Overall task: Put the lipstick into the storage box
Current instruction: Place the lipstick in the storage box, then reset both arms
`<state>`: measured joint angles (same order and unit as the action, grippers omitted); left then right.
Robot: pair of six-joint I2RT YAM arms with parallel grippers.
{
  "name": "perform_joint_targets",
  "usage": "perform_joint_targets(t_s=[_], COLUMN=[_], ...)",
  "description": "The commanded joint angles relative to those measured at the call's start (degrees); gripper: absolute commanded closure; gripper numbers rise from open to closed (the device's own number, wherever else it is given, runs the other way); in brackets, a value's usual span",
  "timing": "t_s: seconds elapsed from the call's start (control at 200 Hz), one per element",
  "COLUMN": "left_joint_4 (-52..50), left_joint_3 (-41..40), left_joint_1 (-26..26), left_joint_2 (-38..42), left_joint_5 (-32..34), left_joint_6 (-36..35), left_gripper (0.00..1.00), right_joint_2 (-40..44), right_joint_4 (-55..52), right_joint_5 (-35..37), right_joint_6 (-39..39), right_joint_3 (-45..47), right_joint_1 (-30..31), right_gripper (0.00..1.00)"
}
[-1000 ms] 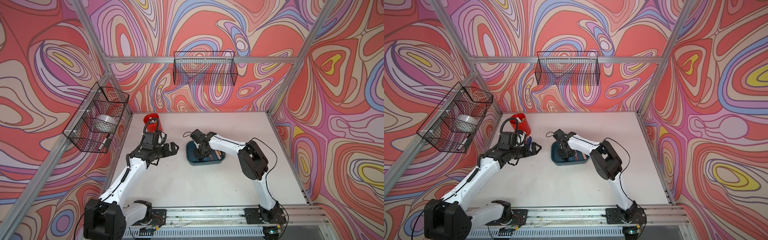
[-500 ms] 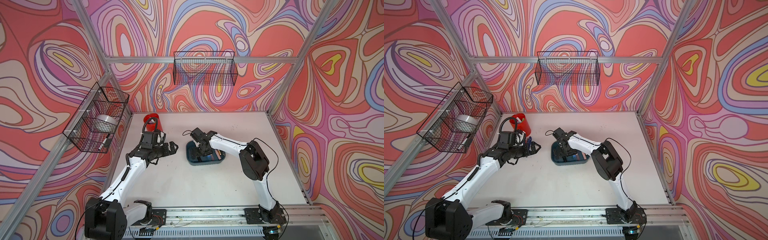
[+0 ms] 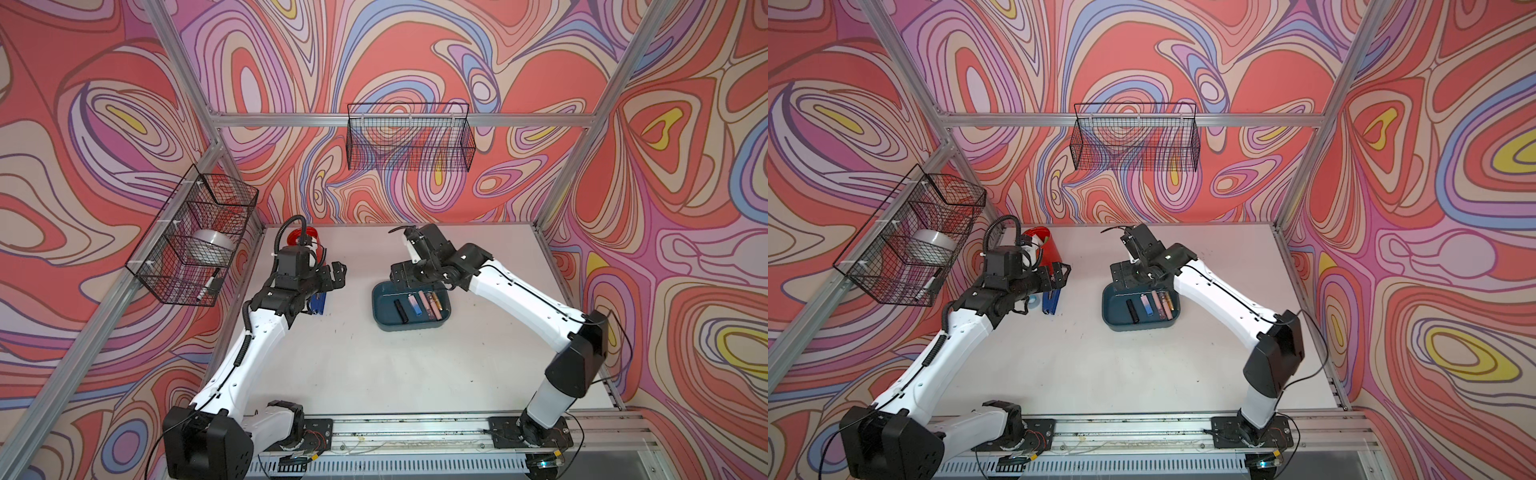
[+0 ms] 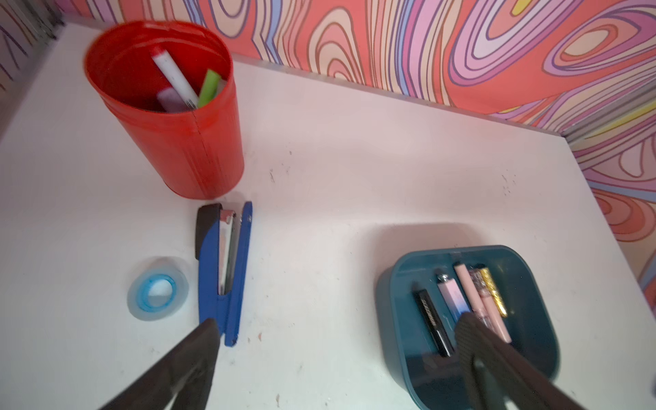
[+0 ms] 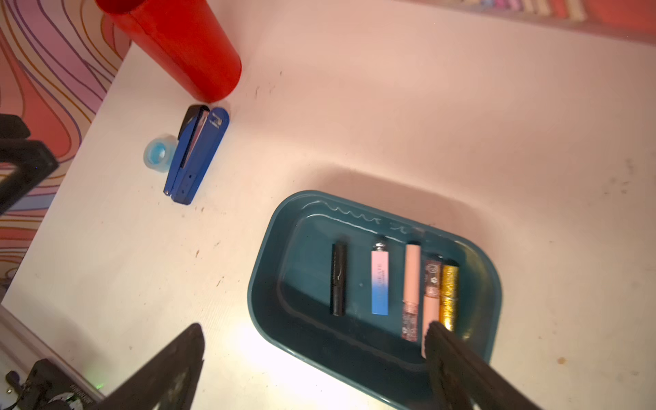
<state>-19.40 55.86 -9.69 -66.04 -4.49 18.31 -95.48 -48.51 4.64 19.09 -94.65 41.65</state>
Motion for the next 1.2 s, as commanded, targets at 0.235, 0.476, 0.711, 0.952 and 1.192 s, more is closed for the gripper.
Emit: perform_joint_targets(t_s=[0.235,0.476,0.711,0.952,1.192], left_joint_4=[41.07,53.91,61.4,66.69,78.54], left_joint_3=[-22.9,-28.15,-33.14,-33.19,-38.93], left_joint_1=[0.29,0.38,1.08,3.02,5.89], left_joint_2=[4.02,-9.86,-13.75,-19.13,-21.77], left_joint_5=[13.81,23.14,23.98,23.99,17.43], left_joint_6=[-17.75,-22.2,-19.99,-18.59,-17.18], left_gripper=[0.0,0.0,0.0,0.0,0.02], right_joint_2=[17.87,30.31,29.67,18.74,3.32], right_joint_4=[8.44,31.24,47.16,74.74,96.71], right_joint_5=[10.21,22.62,24.74,24.63,20.3], right_joint_6=[-2.79,-12.29,-17.93,-24.96,-28.74], right_joint_3=[22.33,43.02,51.94,63.59,67.19], right_joint_1=[-5.99,-6.7,-13.27,-21.64,-26.47], right_gripper=[0.02,0.02,0.02,0.01,0.02])
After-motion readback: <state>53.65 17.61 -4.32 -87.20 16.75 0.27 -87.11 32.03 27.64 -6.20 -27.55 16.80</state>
